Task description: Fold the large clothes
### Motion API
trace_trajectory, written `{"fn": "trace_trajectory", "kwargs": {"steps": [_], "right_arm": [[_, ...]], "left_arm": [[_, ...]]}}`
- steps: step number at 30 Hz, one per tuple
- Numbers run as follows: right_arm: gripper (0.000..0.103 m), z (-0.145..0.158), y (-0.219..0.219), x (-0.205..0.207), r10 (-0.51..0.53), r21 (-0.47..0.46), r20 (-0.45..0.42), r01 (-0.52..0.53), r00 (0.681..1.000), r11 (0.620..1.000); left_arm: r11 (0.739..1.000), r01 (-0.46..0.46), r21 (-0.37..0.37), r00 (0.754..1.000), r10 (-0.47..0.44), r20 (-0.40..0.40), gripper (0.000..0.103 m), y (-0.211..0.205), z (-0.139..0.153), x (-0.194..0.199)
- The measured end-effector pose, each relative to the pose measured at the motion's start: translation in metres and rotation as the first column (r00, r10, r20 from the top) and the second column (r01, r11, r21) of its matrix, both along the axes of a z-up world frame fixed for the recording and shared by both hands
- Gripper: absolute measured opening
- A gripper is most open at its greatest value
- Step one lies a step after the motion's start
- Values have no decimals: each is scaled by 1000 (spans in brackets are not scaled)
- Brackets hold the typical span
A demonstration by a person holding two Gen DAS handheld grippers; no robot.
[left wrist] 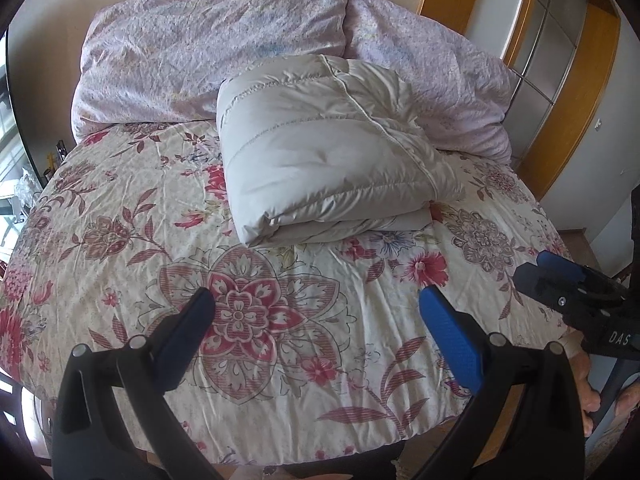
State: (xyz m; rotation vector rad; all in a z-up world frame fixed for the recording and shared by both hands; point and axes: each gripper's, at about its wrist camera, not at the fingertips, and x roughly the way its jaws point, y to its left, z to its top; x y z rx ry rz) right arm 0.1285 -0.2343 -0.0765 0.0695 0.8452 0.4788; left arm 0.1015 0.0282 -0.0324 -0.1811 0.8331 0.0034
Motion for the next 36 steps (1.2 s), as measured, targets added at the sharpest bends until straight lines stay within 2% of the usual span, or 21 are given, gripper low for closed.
{"fn": "trace_trajectory", "kwargs": {"steps": [36], "right_arm": [[102, -2, 1, 1, 3, 16, -19, -2, 1000, 1000]], "left_arm": [[1000, -3, -8, 1000, 3, -18, 101, -1, -4, 4]]}}
